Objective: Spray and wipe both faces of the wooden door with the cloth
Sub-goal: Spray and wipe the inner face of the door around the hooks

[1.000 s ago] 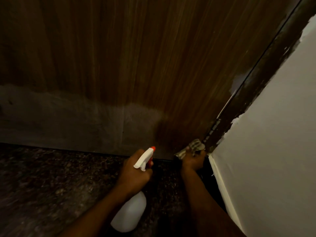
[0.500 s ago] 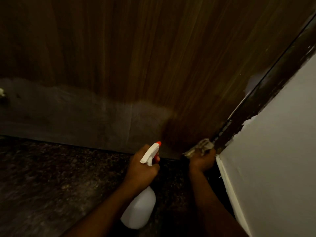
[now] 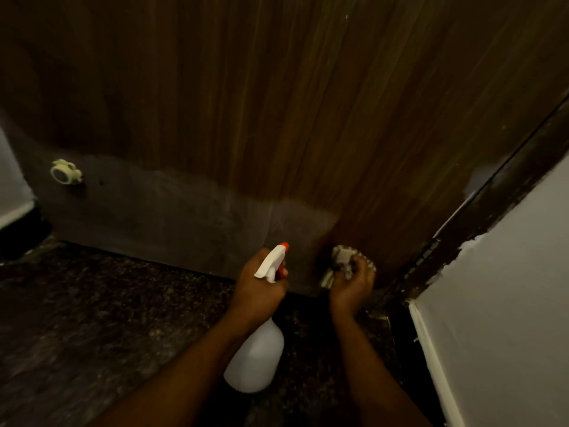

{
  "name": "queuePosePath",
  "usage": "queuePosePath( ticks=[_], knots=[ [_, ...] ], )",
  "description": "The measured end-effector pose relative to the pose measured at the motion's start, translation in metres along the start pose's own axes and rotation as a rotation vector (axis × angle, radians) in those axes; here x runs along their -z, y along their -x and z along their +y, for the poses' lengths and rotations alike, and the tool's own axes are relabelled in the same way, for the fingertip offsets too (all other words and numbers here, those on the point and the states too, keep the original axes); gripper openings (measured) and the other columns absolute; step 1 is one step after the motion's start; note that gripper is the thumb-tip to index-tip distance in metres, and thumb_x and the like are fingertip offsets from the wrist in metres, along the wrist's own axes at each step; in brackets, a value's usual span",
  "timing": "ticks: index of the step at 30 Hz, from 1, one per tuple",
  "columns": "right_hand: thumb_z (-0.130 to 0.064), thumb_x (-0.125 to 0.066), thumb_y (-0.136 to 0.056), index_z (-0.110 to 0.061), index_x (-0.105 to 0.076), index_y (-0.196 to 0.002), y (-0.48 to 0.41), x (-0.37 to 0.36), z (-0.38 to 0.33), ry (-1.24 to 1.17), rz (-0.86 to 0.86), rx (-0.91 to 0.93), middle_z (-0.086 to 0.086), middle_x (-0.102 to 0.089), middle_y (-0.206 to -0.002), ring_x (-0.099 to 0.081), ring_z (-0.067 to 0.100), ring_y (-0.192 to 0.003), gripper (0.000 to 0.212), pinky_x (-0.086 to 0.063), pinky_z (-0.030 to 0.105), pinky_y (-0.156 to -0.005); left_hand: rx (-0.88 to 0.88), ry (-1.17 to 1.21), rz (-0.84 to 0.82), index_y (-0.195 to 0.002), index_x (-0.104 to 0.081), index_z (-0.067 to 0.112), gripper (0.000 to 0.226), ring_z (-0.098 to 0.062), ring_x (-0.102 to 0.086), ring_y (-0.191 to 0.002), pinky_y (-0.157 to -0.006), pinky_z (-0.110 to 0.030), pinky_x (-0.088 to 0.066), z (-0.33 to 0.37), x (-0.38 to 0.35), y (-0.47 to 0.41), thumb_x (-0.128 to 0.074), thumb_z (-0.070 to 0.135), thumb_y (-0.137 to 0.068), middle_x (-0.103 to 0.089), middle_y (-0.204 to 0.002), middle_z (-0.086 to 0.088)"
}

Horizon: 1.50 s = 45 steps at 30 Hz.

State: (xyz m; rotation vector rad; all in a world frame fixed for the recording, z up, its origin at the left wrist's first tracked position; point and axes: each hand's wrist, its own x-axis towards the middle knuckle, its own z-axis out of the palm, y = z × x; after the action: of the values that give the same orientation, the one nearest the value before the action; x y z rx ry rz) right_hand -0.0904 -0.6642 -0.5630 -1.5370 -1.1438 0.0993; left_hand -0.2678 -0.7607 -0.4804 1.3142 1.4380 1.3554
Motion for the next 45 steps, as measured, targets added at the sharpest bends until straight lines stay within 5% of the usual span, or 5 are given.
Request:
queuePosePath(
  ticks=[4, 9, 16, 23, 45],
  knots=[
    [0.004, -0.071, -0.072, 0.005, -0.066, -0.113, -0.031, -0.011, -0.062, -0.141, 0.235, 0.097, 0.026, -0.060, -0.115, -0.051, 0.029, -0.113, 0.041, -0.035, 0.024, -0.102, -0.009, -0.008, 0.033, -0.112, -0.059, 0.008, 0.039, -0.021, -0.061, -0.091, -0.081, -0.029, -0.052, 0.007, 0.019, -0.001, -0.063, -0.008, -0.076, -0.063, -0.098, -0.012],
    [0.001, -0.062, -0.064, -0.008, -0.071, -0.108, 0.021, -0.040, -0.080, 0.158, -0.096, 0.366, 0.019, -0.061, -0.106, -0.055, 0.038, -0.092, 0.046, -0.049, 0.039, -0.081, -0.005, 0.050, 0.076, -0.111, -0.059, 0.016, 0.043, -0.008, -0.058, -0.085, -0.072, -0.015, -0.046, 0.015, 0.041, -0.007, -0.062, -0.008, -0.076, -0.063, -0.099, -0.006],
    [0.010, -0.073, -0.073, 0.009, -0.064, -0.115, 0.025, -0.043, -0.060, -0.127, 0.126, -0.158, 0.032, -0.059, -0.115, -0.058, 0.045, -0.111, 0.043, -0.040, 0.038, -0.095, -0.049, 0.047, 0.083, -0.110, -0.058, 0.014, 0.041, -0.013, -0.059, -0.088, -0.071, -0.008, -0.046, 0.011, 0.074, -0.008, -0.063, -0.009, -0.076, -0.061, -0.094, -0.004],
    [-0.007, -0.060, -0.068, -0.004, -0.071, -0.105, 0.035, -0.074, -0.127, 0.028, 0.052, 0.321, 0.020, -0.062, -0.103, -0.054, 0.029, -0.096, 0.038, -0.044, 0.036, -0.087, -0.034, 0.049, 0.081, -0.110, -0.058, 0.011, 0.039, -0.013, -0.058, -0.089, -0.072, -0.010, -0.045, 0.003, 0.108, -0.020, -0.064, -0.008, -0.076, -0.060, -0.094, -0.002],
    [0.009, -0.066, -0.069, 0.012, -0.064, -0.111, 0.082, -0.107, -0.149, -0.064, 0.108, 0.094, 0.034, -0.060, -0.111, -0.057, 0.043, -0.107, 0.042, -0.036, 0.031, -0.098, 0.014, 0.072, 0.140, -0.101, -0.058, 0.012, 0.031, -0.007, -0.057, -0.076, -0.064, -0.007, -0.045, -0.028, 0.194, -0.027, -0.062, -0.005, -0.076, -0.058, -0.084, 0.001]
  ],
)
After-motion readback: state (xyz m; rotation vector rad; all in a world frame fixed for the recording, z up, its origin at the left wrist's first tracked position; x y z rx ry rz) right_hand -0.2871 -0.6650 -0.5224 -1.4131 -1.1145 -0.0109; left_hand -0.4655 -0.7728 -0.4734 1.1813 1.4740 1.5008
